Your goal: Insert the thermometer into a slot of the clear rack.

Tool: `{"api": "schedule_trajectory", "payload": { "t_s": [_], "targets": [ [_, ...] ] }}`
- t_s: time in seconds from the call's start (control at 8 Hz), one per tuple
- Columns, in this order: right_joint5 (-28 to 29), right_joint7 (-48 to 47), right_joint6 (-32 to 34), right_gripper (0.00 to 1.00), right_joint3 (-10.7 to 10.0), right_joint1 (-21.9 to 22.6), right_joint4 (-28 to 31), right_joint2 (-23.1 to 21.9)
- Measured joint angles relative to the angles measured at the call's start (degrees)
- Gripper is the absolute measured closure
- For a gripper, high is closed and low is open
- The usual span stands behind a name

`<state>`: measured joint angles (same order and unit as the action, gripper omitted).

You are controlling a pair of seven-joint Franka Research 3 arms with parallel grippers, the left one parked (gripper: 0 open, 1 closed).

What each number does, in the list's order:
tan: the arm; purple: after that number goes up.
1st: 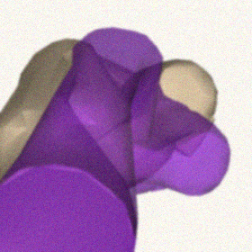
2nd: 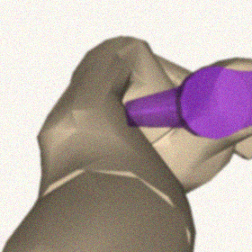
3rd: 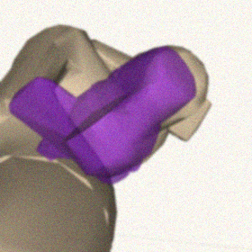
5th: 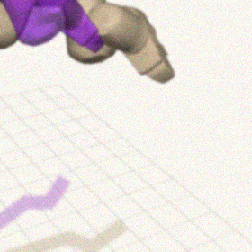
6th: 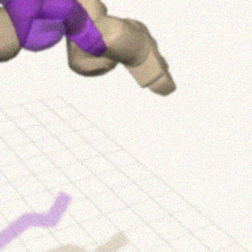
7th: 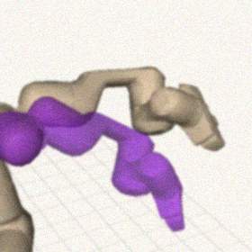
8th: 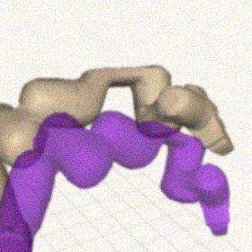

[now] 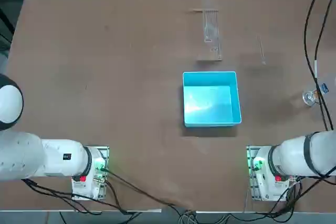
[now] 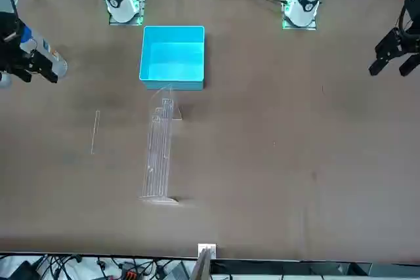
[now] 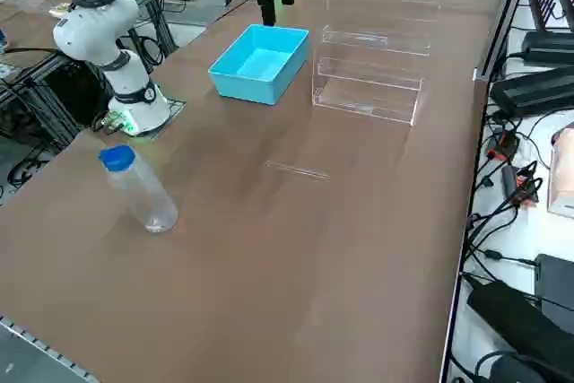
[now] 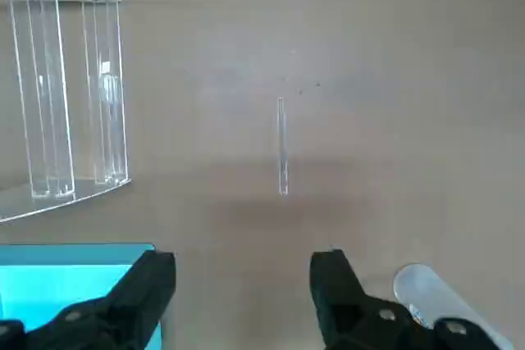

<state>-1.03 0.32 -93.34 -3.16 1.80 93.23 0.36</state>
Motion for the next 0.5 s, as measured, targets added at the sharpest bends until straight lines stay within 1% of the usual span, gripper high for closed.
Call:
{"api": "schedule_trajectory", "payload": {
  "t_s": [0.5],
  "targets": [
    [0.0,0.0,0.2,0.00,0.1,0.0,0.2,0.2]
  ]
}}
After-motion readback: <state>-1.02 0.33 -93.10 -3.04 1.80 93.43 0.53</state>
